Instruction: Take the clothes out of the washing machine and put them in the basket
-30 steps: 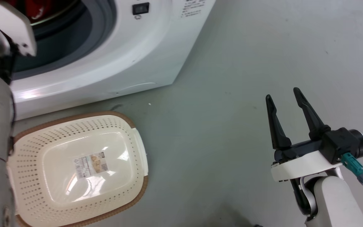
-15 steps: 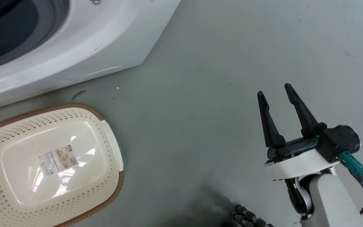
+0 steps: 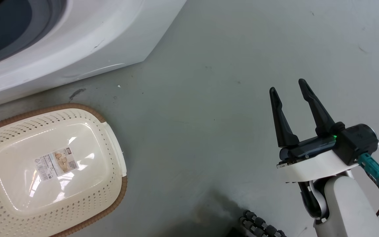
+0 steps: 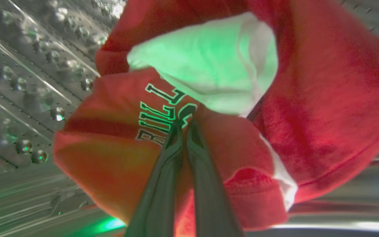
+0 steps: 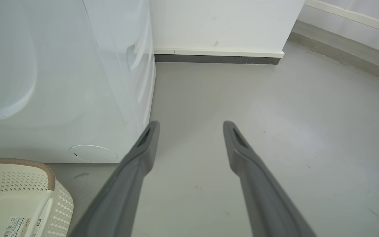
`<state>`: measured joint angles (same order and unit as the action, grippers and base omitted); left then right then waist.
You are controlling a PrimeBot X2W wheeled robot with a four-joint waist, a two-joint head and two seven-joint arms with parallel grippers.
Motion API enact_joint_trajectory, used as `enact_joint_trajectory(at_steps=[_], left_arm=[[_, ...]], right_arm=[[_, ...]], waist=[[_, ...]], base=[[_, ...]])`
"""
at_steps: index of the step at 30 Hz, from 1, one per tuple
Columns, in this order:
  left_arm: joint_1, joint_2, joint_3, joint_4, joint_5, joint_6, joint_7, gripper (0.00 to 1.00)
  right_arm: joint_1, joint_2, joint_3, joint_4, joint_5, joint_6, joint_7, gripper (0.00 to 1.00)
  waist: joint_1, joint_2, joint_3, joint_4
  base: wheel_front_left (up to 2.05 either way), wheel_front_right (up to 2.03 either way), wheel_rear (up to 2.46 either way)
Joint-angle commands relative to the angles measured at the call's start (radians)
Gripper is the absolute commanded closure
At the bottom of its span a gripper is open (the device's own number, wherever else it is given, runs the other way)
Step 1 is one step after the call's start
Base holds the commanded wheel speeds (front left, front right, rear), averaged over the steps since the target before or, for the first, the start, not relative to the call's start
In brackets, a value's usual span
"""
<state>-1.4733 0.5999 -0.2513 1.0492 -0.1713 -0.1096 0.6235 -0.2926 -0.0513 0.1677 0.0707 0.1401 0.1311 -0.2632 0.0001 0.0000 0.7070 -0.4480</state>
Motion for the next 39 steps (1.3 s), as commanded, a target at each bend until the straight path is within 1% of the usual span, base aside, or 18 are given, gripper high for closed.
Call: enact_joint_trajectory(at_steps=[1,2,4,5,6,11,19,24,28,31,35,39], left_arm=[[0.027,0.000,0.004,-0.021,-0.006,0.012,-0.029,1.00],[0.027,0.000,0.004,-0.021,-0.006,0.012,-0.029,1.00],[0.060,0.006,0.000,-0.063,0.004,0.045,-0.108,1.00],[0.111,-0.003,0.007,-0.091,0.000,0.078,-0.202,1.00],[0.111,-0.003,0.007,-0.091,0.000,0.078,-0.202,1.00],[0.206,-0.036,0.027,-0.107,-0.033,0.112,-0.360,1.00],[0.374,-0.105,0.064,-0.089,-0.095,0.135,-0.636,1.00],[0.471,-0.154,0.073,-0.073,-0.122,0.128,-0.766,1.00],[0.534,-0.191,0.075,-0.069,-0.142,0.119,-0.831,1.00],[0.583,-0.215,0.081,-0.080,-0.161,0.112,-0.858,1.00],[0.639,-0.241,0.085,-0.123,-0.175,0.106,-0.879,1.00],[0.703,-0.264,0.092,-0.194,-0.186,0.101,-0.887,1.00]], right_arm=[[-0.018,0.002,-0.006,-0.001,-0.006,-0.001,-0.002,0.00],[-0.018,0.002,-0.006,-0.001,-0.006,-0.001,-0.002,0.00],[-0.015,0.002,-0.010,0.004,-0.003,-0.001,-0.002,0.00],[-0.011,0.002,-0.016,0.015,-0.002,-0.001,-0.002,0.00],[-0.011,0.002,-0.016,0.015,-0.002,-0.001,-0.002,0.00],[0.006,0.002,-0.032,0.034,-0.033,-0.001,-0.002,0.00],[0.047,0.002,-0.053,0.040,-0.070,-0.001,-0.002,0.00],[0.094,0.002,-0.067,0.051,-0.092,-0.001,-0.002,0.00],[0.129,0.002,-0.079,0.054,-0.106,-0.001,-0.002,0.00],[0.153,0.002,-0.085,0.059,-0.115,-0.001,-0.002,0.00],[0.180,0.002,-0.095,0.063,-0.130,-0.001,-0.002,0.00],[0.201,0.002,-0.106,0.064,-0.140,-0.001,0.003,0.00]], waist=[[-0.0001,0.0000,-0.006,0.004],[-0.0001,0.0000,-0.006,0.004],[-0.0001,0.0000,-0.021,0.011],[-0.0001,0.0000,-0.048,0.019],[-0.0001,0.0000,-0.048,0.019],[-0.0001,0.0000,-0.116,0.043],[-0.0001,0.0000,-0.266,0.087],[-0.0001,0.0000,-0.367,0.123],[-0.0001,0.0000,-0.438,0.155],[-0.0001,0.0000,-0.486,0.179],[-0.0001,0.0000,-0.541,0.211],[-0.0001,0.0000,-0.587,0.243]], base=[[0.00,0.00,0.00],[0.00,0.00,0.00],[0.00,0.00,0.00],[0.00,0.00,0.00],[0.00,0.00,0.00],[0.00,0.00,0.00],[0.00,0.00,0.00],[0.00,0.00,0.00],[0.00,0.00,0.00],[0.00,0.00,0.00],[0.00,0.00,0.00],[0.00,0.00,0.00]])
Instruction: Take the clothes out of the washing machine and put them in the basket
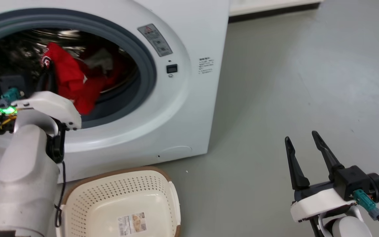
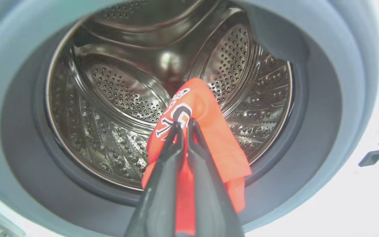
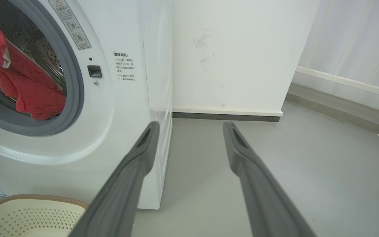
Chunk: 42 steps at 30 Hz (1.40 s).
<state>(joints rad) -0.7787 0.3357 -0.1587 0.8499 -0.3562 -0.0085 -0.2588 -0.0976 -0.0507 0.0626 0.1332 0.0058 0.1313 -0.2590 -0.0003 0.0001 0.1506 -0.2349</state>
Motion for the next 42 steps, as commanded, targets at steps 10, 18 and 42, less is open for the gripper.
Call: enact_joint_trajectory(at_steps=[10,18,42], left_arm=[[0.209,-0.023,0.025,-0.344,-0.004,0.026,-0.007,1.00],[0.380,-0.023,0.021,-0.680,-0.008,0.084,0.061,1.00],[0.749,-0.096,-0.011,-0.623,-0.120,0.123,0.124,1.00]], right_arm=[[0.065,0.001,-0.022,-0.023,-0.014,-0.001,0.020,0.00],[0.099,0.001,-0.027,-0.048,-0.018,-0.001,0.040,0.00],[0.026,0.001,0.013,-0.085,-0.020,-0.001,0.046,0.00]], waist=[[0.0003,-0.0001,-0.100,0.100],[0.0003,-0.0001,-0.133,0.141],[0.0003,-0.0001,0.032,0.123]], base=[[0.00,0.00,0.00],[0.00,0.00,0.00],[0.00,0.00,0.00]])
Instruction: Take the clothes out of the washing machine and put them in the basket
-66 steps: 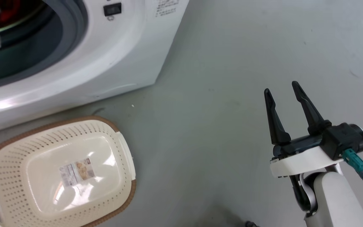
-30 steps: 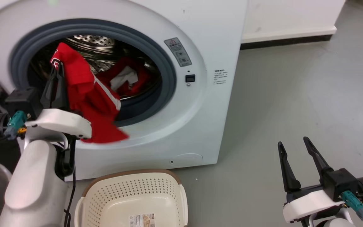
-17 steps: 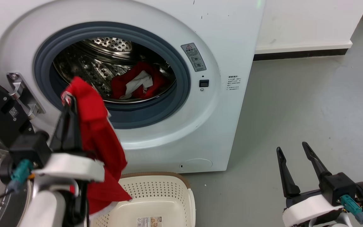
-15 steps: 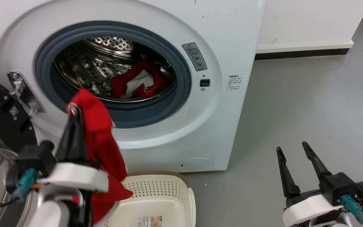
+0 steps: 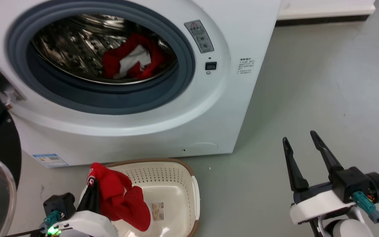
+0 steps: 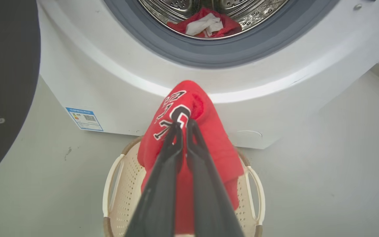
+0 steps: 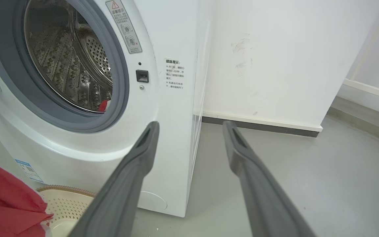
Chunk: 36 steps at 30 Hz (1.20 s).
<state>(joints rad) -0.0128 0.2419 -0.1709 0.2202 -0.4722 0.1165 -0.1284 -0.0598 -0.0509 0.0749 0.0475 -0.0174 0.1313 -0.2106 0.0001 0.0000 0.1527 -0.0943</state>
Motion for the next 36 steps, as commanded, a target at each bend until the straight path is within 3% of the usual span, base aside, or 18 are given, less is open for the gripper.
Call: enact_joint_trajectory(at_steps=[1,10,23,36], left_arm=[[-0.026,-0.006,0.002,0.041,-0.010,-0.010,-0.015,1.00],[-0.131,-0.024,0.004,0.336,-0.027,-0.053,-0.078,1.00],[-0.404,-0.018,0.015,0.731,-0.029,-0.106,-0.124,1.00],[-0.532,-0.051,0.023,1.012,-0.067,-0.130,-0.112,1.00]], right_arm=[[-0.021,0.001,0.002,0.003,0.004,-0.001,-0.005,0.00],[-0.092,0.001,0.026,0.003,0.017,-0.001,-0.028,0.00],[-0.202,0.002,0.054,-0.002,0.040,-0.001,-0.052,0.00],[-0.254,0.001,0.069,0.001,0.062,-0.001,-0.055,0.00]], waist=[[-0.0001,0.0000,0.044,-0.023],[-0.0001,0.0000,0.171,-0.073],[-0.0001,0.0000,0.401,-0.139],[-0.0001,0.0000,0.501,-0.177]], base=[[0.00,0.00,0.00],[0.00,0.00,0.00],[0.00,0.00,0.00],[0.00,0.00,0.00]])
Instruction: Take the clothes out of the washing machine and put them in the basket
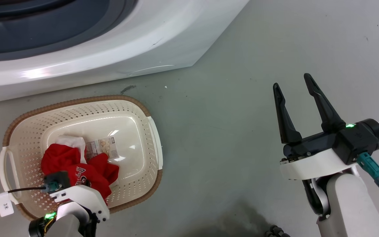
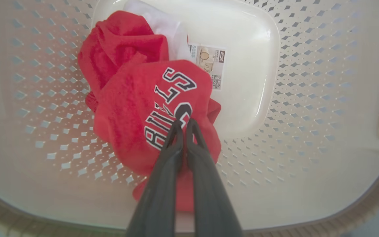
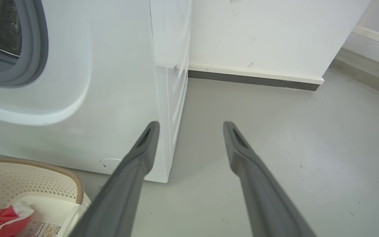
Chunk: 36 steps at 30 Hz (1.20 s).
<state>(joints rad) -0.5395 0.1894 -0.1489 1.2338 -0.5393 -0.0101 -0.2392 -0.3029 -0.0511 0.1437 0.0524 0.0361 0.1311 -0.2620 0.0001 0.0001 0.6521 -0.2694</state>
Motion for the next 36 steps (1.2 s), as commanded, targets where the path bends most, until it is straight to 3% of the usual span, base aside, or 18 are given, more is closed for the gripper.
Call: enact_joint_trajectory(at_steps=[1,2,3,4,5,17,26,36], left_arm=[[-0.007,0.000,0.003,0.008,-0.004,-0.002,0.005,1.00],[-0.007,-0.002,0.002,0.016,-0.007,-0.008,0.009,1.00],[-0.008,-0.003,0.003,0.021,-0.013,-0.011,0.016,0.91],[-0.007,-0.004,0.008,0.024,-0.017,-0.012,0.015,0.57],[-0.005,-0.003,0.007,0.027,-0.016,-0.011,0.011,0.00],[0.080,-0.030,0.010,-0.002,-0.009,-0.028,-0.027,0.00],[0.189,-0.039,0.061,-0.284,0.081,0.003,-0.026,0.00],[0.236,-0.056,0.136,-0.603,0.213,0.005,-0.026,0.00]], right_arm=[[-0.012,0.002,-0.001,-0.004,0.009,-0.001,-0.004,0.00],[-0.012,0.002,-0.002,-0.004,0.010,-0.001,-0.004,0.00],[-0.013,0.002,-0.003,-0.001,0.011,-0.001,-0.004,0.00],[-0.011,0.002,-0.004,0.003,0.009,-0.001,-0.004,0.00],[-0.007,0.002,-0.005,0.007,0.007,-0.001,-0.004,0.00],[0.071,0.001,-0.032,0.047,-0.028,-0.001,-0.004,0.00],[0.158,0.001,-0.065,0.058,-0.045,-0.001,0.002,0.00],[0.208,0.002,-0.079,0.027,-0.047,-0.001,0.028,0.00]], waist=[[-0.0001,-0.0001,0.002,-0.002],[-0.0001,-0.0001,0.002,-0.002],[-0.0001,-0.0001,-0.001,-0.001],[-0.0001,-0.0001,-0.008,0.001],[-0.0001,-0.0001,-0.015,0.004],[-0.0001,-0.0001,-0.268,0.073],[-0.0001,-0.0001,-0.423,0.114],[-0.0001,-0.0001,-0.506,0.120]], base=[[0.00,0.00,0.00],[0.00,0.00,0.00],[0.00,0.00,0.00],[0.00,0.00,0.00],[0.00,0.00,0.00],[0.00,0.00,0.00],[0.00,0.00,0.00],[0.00,0.00,0.00]])
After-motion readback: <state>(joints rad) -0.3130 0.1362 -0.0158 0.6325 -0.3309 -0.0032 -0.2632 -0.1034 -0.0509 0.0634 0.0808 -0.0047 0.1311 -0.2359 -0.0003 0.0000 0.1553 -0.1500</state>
